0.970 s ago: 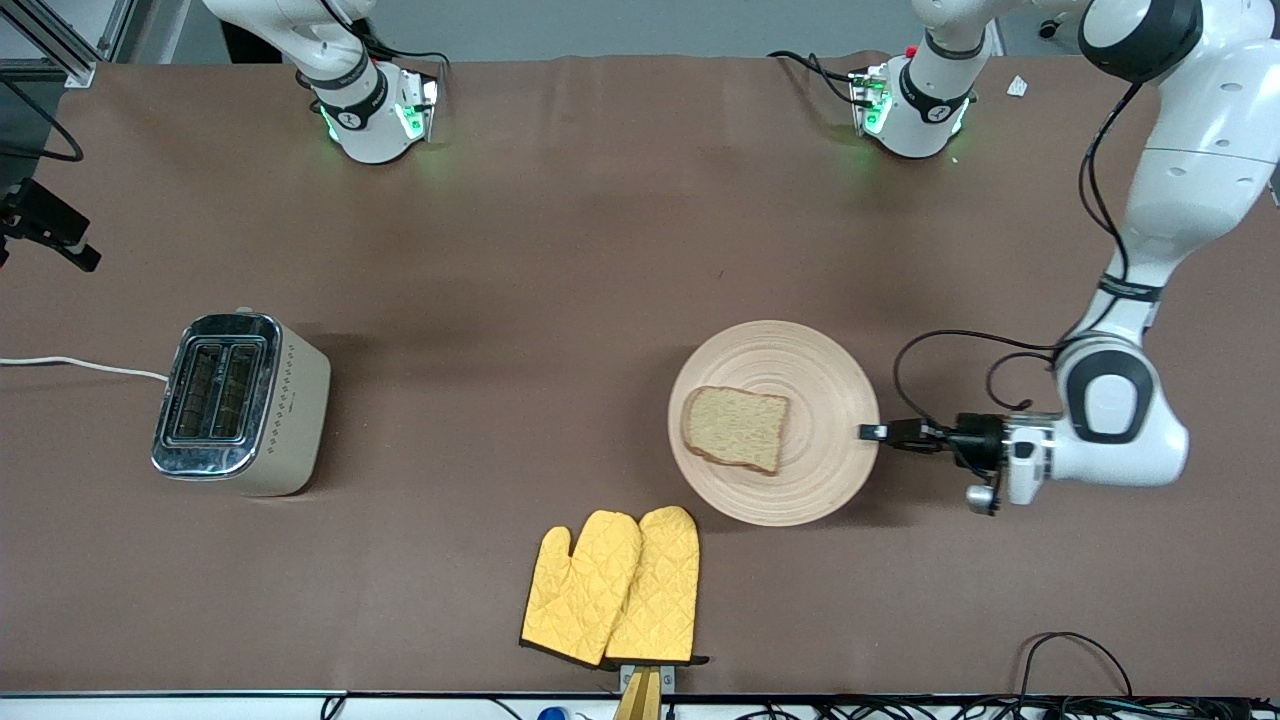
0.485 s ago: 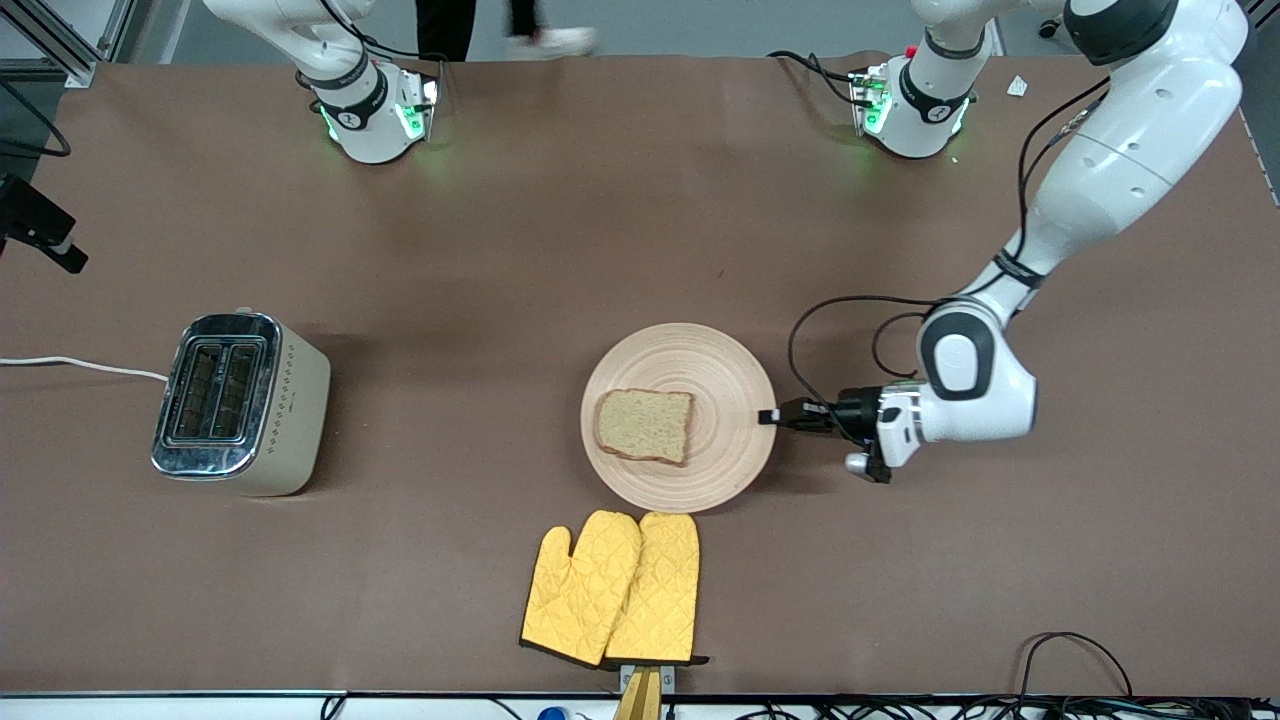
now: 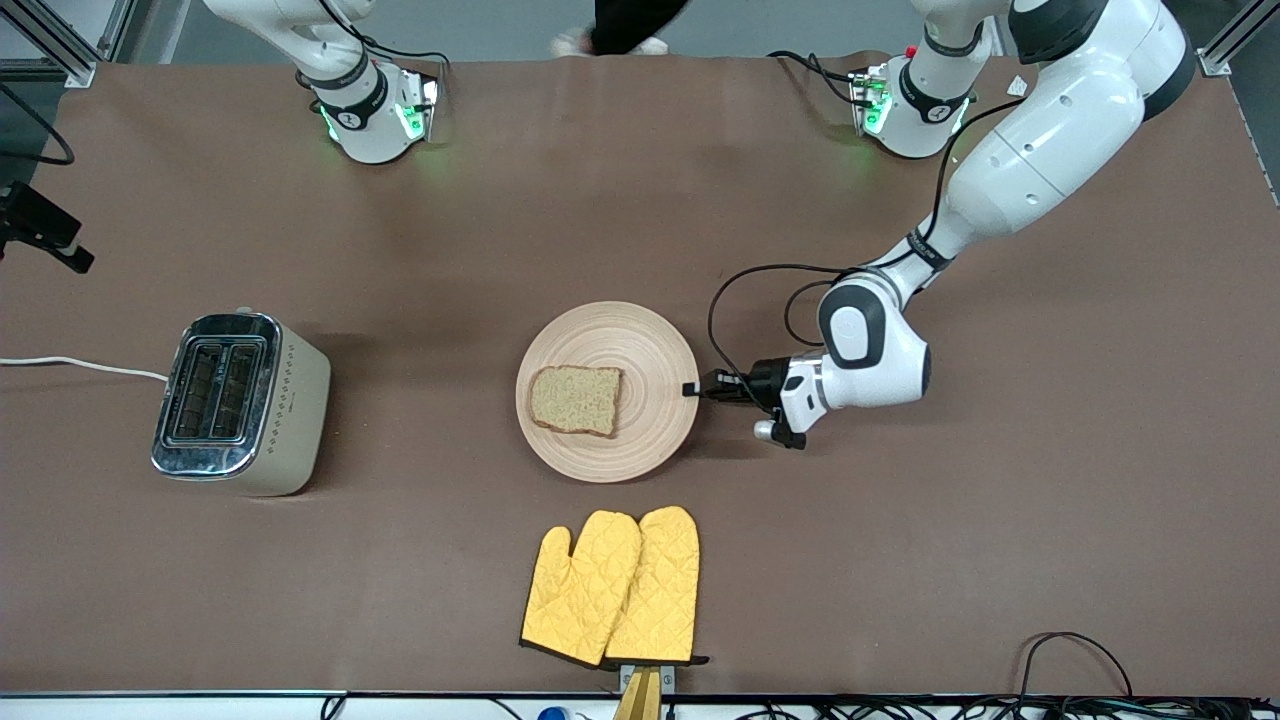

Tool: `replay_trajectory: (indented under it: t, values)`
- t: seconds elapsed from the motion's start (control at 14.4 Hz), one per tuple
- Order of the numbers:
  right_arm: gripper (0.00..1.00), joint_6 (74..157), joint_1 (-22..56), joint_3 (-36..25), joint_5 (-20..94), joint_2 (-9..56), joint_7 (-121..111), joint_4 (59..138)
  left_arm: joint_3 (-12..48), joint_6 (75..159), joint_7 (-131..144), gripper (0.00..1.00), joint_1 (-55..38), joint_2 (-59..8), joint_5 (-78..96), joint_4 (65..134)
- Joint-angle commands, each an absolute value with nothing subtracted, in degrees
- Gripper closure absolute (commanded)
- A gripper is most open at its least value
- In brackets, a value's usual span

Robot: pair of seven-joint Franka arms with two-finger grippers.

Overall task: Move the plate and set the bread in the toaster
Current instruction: 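Slide the wooden plate with the left gripper toward the table middle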

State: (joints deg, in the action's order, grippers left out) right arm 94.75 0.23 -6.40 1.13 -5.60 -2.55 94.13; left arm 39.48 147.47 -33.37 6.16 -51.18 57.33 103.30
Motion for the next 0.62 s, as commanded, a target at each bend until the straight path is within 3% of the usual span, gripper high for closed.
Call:
replay_trajectory:
  t: [0.0,0.21,0.28,0.55]
  values:
    - [0.00,93.5,-0.3,-5.5,1.3,-5.7,-4.6,94.0,40.3,149.8,-35.9,0.70,6.8,-52.2,60.5,103.4]
    - [0.00,93.3,-0.8,-5.5,1.3,-5.5,-5.8,94.1,40.2,151.9,-35.2,0.24,7.8,-51.3,63.3,104.1]
    - [0.00,93.3,-0.8,-5.6,1.3,-5.6,-5.5,94.1,40.1,151.9,-35.2,0.00,9.1,-50.5,63.2,104.5]
    - [0.00,92.6,-0.7,-5.7,1.3,-4.5,-5.8,94.3,40.0,151.4,-35.3,0.00,16.2,-48.6,61.6,103.8]
